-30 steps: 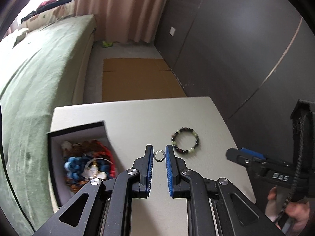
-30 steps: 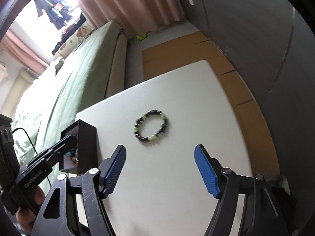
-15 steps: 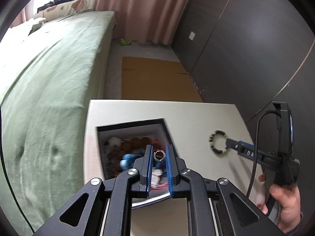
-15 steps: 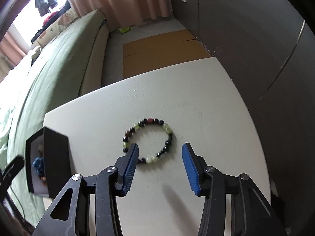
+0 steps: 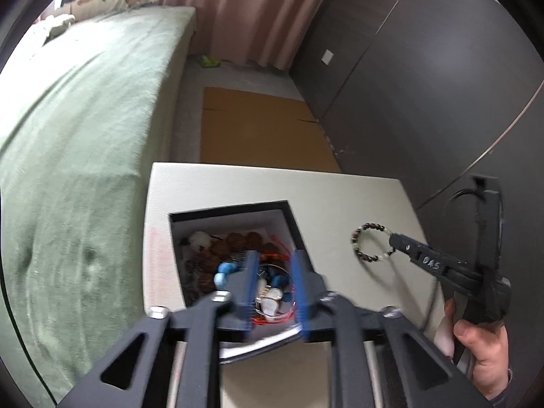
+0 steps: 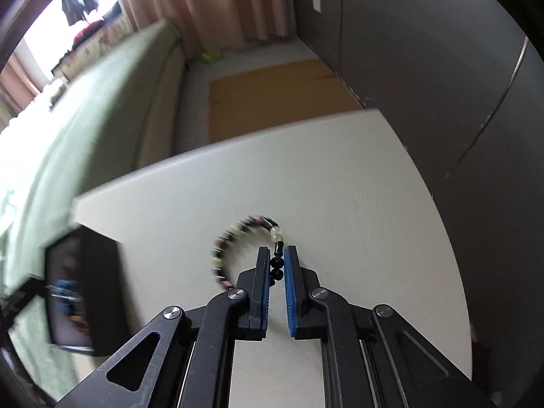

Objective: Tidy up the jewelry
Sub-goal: 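Lower the black-and-green bead bracelet into the box and open the right tool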

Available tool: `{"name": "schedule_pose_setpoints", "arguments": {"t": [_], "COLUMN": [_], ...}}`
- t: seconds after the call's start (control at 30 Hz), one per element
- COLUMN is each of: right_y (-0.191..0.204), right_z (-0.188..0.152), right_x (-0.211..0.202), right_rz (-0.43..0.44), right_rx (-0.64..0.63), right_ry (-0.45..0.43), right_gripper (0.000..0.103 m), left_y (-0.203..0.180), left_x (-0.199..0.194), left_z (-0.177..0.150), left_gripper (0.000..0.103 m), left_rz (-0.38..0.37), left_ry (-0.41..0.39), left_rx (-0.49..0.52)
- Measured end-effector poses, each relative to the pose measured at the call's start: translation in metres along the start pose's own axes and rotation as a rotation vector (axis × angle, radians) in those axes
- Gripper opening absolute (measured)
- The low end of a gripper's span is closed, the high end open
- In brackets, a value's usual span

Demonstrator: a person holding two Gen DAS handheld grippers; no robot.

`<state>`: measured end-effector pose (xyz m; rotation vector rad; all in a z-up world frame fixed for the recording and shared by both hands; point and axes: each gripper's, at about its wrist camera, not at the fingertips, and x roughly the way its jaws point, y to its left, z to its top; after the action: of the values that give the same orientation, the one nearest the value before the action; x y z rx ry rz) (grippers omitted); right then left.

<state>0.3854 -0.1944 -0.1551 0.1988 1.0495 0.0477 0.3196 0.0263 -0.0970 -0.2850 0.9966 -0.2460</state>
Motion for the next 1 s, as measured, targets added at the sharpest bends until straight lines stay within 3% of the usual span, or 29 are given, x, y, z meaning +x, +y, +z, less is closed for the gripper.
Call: {"name": "schedule_pose_setpoints", "arguments": {"t": [0.03,0.07,0.1,0.43,0.7,0.83,0.9,0.97,1.0], "right_y": [0.001,0.003,0.005,0.049,0.088,0.11,0.12,0.12,0.117], "right_z": [0.0,0.0,0.0,-0.014,-0.01,-0.008,-0.009,-0.011,-0.011], "right_x": [-0.008,-0.014,-0.022,-0.075,-0.082,-0.084,-0.077,-0.061,-0.055], "right_rz": [0.027,0.043,0.068,0.272,0.391,0.508,0.477,0.414,0.406], "right_rx": [0.004,0.006,0.006,-0.057,-0.063,-0.06,-0.077,-0.065,-0.051], "right_ry": [-0.018,-0.03,-0.048,-0.112,-0.123,-0.107,-0.082,-0.024,-0.001], "right_gripper": [0.01,0.01,0.01,0.01,0.01,0.01,0.01,0.031,0.036], "left_y": [0.0,-0.001,-0.001,0.017,0.048,0.069,0.076,0.077,0.075], "left_x": [-0.003,-0.007,-0.01,-0.024,-0.048,-0.059,-0.063,-0.067,-0.068], "left_z": [0.0,0.0,-0.001,0.002,0.004,0.003,0.004,0.005,0.006], "left_gripper": [0.057,0.067,0.069,0.069,0.069,0.069,0.069,0.069,0.069], "left_rz": [0.002,0.009,0.014,0.044,0.062,0.09,0.096,0.094,0.095], "left_ry": [-0.011,-0.035,-0.052,-0.071,-0.117,-0.141,-0.147,-0.155,-0.155], "left_rx": [-0.003,-0.005,-0.006,-0.066,-0.151,-0.21,-0.243,-0.261,-0.261]}}
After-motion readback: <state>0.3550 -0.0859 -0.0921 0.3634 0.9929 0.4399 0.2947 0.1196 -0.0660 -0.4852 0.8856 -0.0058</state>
